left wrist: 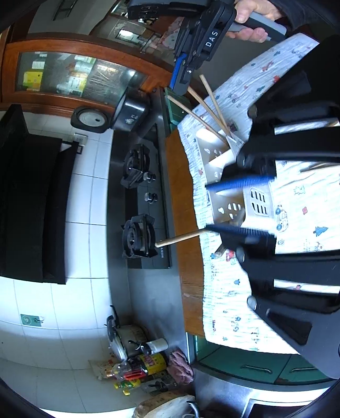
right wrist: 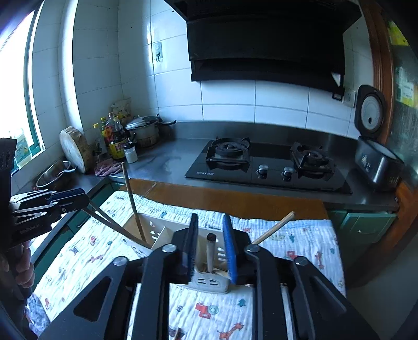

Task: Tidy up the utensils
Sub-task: 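Lower the chopsticks into the holder and open both tools, then move both open tools back to the remaining chopsticks on the cloth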

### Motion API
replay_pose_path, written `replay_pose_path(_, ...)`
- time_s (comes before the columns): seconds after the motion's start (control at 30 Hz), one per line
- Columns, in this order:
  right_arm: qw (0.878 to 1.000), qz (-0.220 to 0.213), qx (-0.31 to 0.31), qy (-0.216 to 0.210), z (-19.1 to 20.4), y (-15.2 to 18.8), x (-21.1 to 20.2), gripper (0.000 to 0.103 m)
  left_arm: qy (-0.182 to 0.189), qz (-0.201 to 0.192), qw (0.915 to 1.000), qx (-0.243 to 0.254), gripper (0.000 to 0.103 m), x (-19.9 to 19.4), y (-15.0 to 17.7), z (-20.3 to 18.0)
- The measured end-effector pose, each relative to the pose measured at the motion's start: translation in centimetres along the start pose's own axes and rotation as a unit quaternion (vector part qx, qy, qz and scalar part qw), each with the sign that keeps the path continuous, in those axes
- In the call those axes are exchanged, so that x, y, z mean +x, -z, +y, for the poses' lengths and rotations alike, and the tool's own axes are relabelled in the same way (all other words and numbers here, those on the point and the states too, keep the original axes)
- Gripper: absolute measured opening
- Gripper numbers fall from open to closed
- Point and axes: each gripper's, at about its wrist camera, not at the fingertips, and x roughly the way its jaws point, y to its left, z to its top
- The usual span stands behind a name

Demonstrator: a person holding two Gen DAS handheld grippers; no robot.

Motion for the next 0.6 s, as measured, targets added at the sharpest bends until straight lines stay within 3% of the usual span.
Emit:
replay_pose_path(0.17,1.0,-0.022,0.002,0.005,0.0,0.6,-3.4,0.037,-0.004,-0.017,0.9998,-0.005,0.037,-2.8,0.6,-0.4)
replay_pose_path(0.33,0.999,-0.034,-0.003,0.001,0.7,2.9,-7.0,0.042,-0.009,-0.027,0.9996,-0.009,0.042,-6.1,2.8,-1.0)
replay_pose_path(0.6,1.0,-0.009,-0.008,-0.013,2.5,10.1,-10.4,0.043,-0.02,-0.031,0.999,-0.026,0.047,-10.4,8.3,-1.3)
